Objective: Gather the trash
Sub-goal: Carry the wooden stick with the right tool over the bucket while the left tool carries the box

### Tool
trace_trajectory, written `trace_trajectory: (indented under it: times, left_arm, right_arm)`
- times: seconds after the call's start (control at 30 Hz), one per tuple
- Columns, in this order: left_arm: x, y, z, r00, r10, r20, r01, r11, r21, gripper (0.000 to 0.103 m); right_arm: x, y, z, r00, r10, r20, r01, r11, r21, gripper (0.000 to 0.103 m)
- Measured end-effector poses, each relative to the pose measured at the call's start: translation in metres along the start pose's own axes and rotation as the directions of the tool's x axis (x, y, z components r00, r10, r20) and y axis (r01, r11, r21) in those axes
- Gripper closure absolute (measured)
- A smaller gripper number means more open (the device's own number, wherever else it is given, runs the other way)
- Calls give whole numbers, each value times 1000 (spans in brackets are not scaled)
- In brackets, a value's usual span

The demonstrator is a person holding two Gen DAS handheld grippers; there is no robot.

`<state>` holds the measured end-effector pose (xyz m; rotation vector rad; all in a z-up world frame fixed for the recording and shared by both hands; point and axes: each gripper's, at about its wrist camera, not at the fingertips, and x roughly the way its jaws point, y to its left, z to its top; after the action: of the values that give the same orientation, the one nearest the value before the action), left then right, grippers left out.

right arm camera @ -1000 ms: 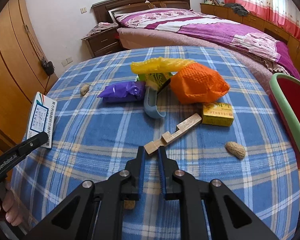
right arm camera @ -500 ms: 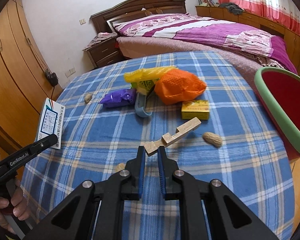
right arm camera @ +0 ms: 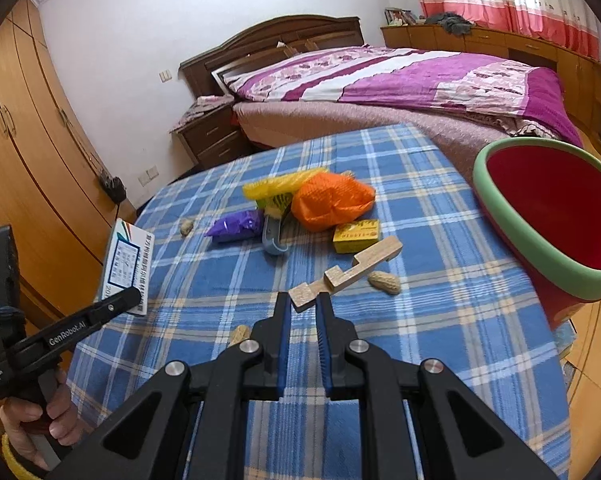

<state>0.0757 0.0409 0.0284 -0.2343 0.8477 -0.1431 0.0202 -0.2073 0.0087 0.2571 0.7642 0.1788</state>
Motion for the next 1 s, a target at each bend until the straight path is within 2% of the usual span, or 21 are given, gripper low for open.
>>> trace_trajectory:
  times: [0.6,1.0]
  left_arm:
    - [-8,-31,-4,999,-53,-11,53,997,47,85]
    - [-4,-87,1,991,-124,-42,129,981,146,85]
  right_arm:
    - [-39,-14,1,995,14,95,-17,999,29,89]
    - [-56,-46,8,993,-18,119,9,997,78,89]
